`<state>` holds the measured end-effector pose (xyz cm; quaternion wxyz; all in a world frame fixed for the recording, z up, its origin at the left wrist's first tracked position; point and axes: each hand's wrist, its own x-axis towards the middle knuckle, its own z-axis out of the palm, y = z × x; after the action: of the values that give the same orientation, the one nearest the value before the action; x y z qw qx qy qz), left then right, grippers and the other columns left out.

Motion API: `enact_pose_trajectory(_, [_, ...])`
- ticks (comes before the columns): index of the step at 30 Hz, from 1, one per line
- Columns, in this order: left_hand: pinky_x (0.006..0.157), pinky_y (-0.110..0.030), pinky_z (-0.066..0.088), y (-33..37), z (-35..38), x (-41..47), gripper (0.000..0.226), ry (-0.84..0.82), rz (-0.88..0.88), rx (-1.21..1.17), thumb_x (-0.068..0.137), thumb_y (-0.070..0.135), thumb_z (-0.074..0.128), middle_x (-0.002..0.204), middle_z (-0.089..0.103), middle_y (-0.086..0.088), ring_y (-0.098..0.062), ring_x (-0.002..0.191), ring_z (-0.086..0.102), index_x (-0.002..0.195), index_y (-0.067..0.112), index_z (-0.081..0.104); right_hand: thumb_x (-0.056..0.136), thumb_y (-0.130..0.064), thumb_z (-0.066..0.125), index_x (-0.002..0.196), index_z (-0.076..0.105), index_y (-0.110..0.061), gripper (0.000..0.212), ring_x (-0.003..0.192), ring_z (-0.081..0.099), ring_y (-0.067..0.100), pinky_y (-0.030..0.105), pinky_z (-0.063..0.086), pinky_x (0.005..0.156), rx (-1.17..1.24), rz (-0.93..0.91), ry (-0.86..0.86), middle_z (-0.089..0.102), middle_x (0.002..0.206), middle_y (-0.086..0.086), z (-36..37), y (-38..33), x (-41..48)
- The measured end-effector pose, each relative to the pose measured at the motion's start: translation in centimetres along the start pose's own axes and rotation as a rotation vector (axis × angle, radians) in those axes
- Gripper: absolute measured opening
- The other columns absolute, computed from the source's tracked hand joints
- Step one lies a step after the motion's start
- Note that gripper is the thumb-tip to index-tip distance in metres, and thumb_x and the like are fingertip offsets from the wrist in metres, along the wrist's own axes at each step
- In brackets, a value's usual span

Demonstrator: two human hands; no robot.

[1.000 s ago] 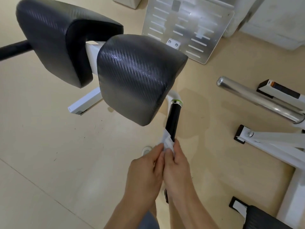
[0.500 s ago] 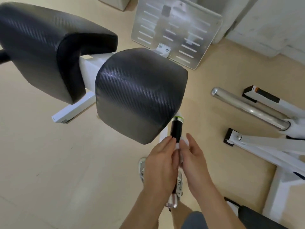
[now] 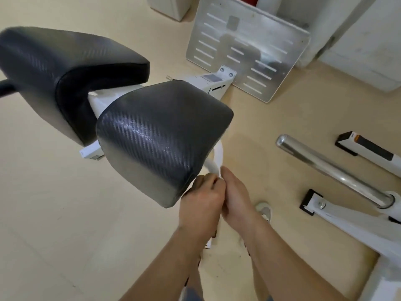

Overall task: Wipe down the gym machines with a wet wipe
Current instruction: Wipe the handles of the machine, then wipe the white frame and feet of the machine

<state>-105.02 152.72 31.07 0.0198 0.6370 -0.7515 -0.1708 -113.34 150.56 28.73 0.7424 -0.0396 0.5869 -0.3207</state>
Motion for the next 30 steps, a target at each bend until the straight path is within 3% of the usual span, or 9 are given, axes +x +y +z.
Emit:
enact_pose_trajectory(3, [0.036, -0.024, 0.039, 1.5, -0.5, 1.9, 0.038, -0.086, -0.048, 0.039, 0.042, -0.002, 0.08, 0.067, 0.056, 0.001, -0.019, 0.06, 0.055, 0.071, 0.015, 0.06, 0.098, -0.039, 0.047, 0.11, 0.058, -0.023, 0.023, 0.09, 0.062, 0.017, 0.031, 0.049, 0.065, -0.104, 0.099, -0.083, 0.065, 0.093, 0.0, -2.1, -2.3, -0.1])
enact_pose_trajectory(5, [0.045, -0.026, 0.041, 3.2, -1.0, 3.4, 0.027, -0.123, -0.108, 0.02, 0.06, 0.004, 0.079, 0.07, 0.059, 0.002, -0.018, 0.059, 0.054, 0.078, 0.017, 0.063, 0.097, -0.041, 0.051, 0.12, 0.055, -0.027, 0.027, 0.096, 0.065, 0.018, 0.032, 0.053, 0.066, -0.161, 0.089, -0.134, 0.066, 0.109, 0.002, -4.4, -4.4, -0.6])
enact_pose_trajectory(7, [0.059, -0.026, 0.046, 5.6, -1.9, 4.9, 0.007, -0.128, -0.217, -0.141, 0.089, 0.016, 0.061, 0.079, 0.065, 0.005, -0.013, 0.066, 0.057, 0.091, 0.021, 0.065, 0.094, -0.039, 0.059, 0.119, 0.056, -0.028, 0.028, 0.094, 0.067, 0.017, 0.032, 0.054, 0.073, -0.202, 0.05, -0.195, 0.068, 0.11, 0.004, -7.1, -7.3, -1.0])
enact_pose_trajectory(9, [0.067, -0.02, 0.048, 7.9, -3.1, 6.2, 0.015, -0.086, -0.336, -0.431, 0.096, 0.021, 0.053, 0.081, 0.068, 0.01, -0.005, 0.074, 0.06, 0.094, 0.025, 0.068, 0.086, -0.03, 0.069, 0.115, 0.06, -0.023, 0.032, 0.093, 0.068, 0.018, 0.033, 0.054, 0.077, -0.267, -0.005, -0.259, 0.069, 0.111, 0.007, -9.5, -10.5, -1.2])
enact_pose_trajectory(15, [0.069, -0.02, 0.051, 11.0, -6.3, 9.9, 0.005, -0.033, -0.497, -0.792, 0.084, 0.03, 0.071, 0.079, 0.067, 0.014, 0.002, 0.076, 0.06, 0.088, 0.033, 0.069, 0.084, -0.013, 0.071, 0.077, 0.075, -0.02, 0.01, 0.078, 0.062, 0.019, 0.035, 0.049, 0.075, -0.449, -0.254, -0.264, 0.068, 0.076, -0.003, -11.3, -17.3, -1.7])
enact_pose_trajectory(22, [0.061, -0.015, 0.045, 10.7, -12.6, 12.9, 0.011, -0.239, -0.33, -0.353, 0.081, 0.029, 0.069, 0.08, 0.063, 0.016, 0.001, 0.072, 0.057, 0.089, 0.036, 0.068, 0.09, -0.023, 0.066, 0.082, 0.069, -0.02, 0.009, 0.06, 0.056, 0.012, 0.027, 0.044, 0.062, -0.414, -0.393, -0.116, 0.064, 0.066, -0.001, -7.8, -20.9, -1.2])
enact_pose_trajectory(24, [0.055, -0.01, 0.042, 9.8, -14.6, 14.2, 0.007, -0.211, -0.298, -0.34, 0.081, 0.026, 0.067, 0.072, 0.064, 0.016, 0.001, 0.065, 0.057, 0.082, 0.033, 0.067, 0.085, -0.034, 0.068, 0.083, 0.07, -0.02, 0.015, 0.058, 0.056, 0.011, 0.024, 0.044, 0.057, -0.37, -0.376, -0.196, 0.063, 0.066, -0.004, -6.4, -22.1, -1.3])
enact_pose_trajectory(27, [0.069, -0.021, 0.052, 7.2, -16.8, 17.0, 0.006, -0.121, -0.415, -0.769, 0.084, 0.02, 0.068, 0.076, 0.071, 0.007, -0.007, 0.071, 0.064, 0.081, 0.024, 0.071, 0.066, -0.03, 0.085, 0.091, 0.066, -0.013, 0.036, 0.063, 0.061, 0.013, 0.021, 0.048, 0.051, -0.251, -0.274, -0.463, 0.066, 0.078, 0.003, -4.2, -24.9, -1.0])
enact_pose_trajectory(30, [0.084, -0.035, 0.053, 3.8, -17.7, 19.8, 0.01, -0.032, -0.59, -1.263, 0.088, 0.012, 0.063, 0.086, 0.072, -0.008, -0.021, 0.083, 0.066, 0.088, 0.011, 0.073, 0.068, -0.01, 0.076, 0.094, 0.064, -0.009, 0.028, 0.068, 0.063, 0.012, 0.021, 0.052, 0.056, -0.302, -0.237, -0.501, 0.066, 0.081, 0.005, -1.2, -27.7, 0.9])
